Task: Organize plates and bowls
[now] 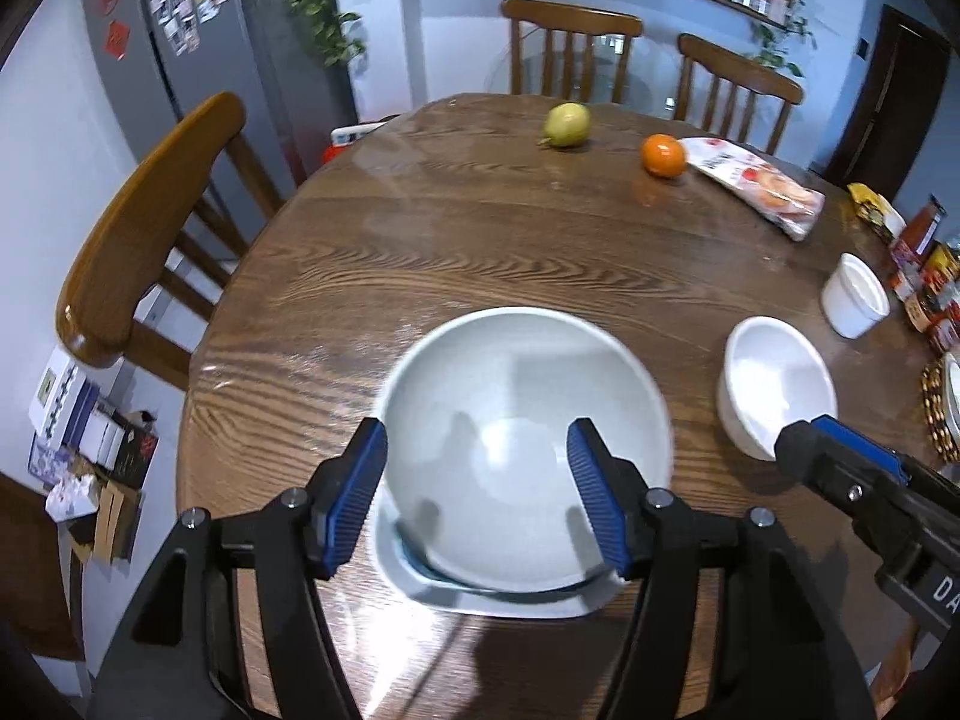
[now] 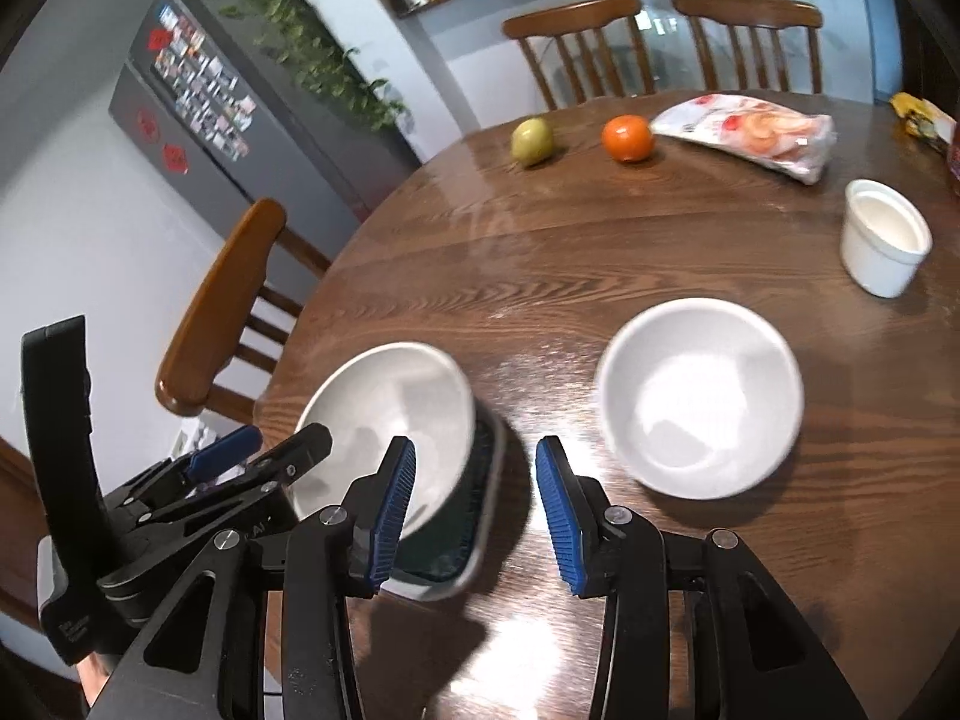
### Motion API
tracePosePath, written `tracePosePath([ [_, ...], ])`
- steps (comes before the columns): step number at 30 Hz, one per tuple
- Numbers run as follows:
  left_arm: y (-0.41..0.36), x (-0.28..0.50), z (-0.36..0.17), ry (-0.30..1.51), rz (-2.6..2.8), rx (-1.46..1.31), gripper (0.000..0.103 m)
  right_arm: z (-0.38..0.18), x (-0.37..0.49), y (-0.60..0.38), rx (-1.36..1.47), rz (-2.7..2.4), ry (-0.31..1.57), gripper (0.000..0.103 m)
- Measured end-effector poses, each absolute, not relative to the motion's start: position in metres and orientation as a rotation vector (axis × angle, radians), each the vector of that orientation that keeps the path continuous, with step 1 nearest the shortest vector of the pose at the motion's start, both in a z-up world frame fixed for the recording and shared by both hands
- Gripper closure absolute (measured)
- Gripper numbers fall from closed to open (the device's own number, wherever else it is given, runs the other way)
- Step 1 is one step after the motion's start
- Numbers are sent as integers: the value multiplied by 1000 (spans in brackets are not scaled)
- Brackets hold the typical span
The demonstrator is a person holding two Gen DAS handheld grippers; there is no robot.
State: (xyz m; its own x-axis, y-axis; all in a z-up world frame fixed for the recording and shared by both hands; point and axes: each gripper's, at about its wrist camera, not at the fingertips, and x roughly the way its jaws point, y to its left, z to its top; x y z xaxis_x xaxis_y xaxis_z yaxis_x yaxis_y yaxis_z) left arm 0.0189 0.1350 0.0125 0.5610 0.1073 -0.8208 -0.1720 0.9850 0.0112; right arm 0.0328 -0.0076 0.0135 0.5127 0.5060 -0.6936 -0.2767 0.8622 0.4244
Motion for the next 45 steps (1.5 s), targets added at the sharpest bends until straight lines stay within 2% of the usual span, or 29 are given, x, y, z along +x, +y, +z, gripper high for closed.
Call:
tracePosePath([
  [21, 20, 58, -5, 1007, -30, 49, 42, -3, 34, -126, 372, 263, 955, 60],
  [38, -15, 103, -36, 1090, -93, 123, 44, -39, 71, -131, 371, 229, 1037, 60],
  [45, -14, 114, -45, 1117, -103, 126, 49, -47, 80, -125, 367, 247, 1052, 60],
])
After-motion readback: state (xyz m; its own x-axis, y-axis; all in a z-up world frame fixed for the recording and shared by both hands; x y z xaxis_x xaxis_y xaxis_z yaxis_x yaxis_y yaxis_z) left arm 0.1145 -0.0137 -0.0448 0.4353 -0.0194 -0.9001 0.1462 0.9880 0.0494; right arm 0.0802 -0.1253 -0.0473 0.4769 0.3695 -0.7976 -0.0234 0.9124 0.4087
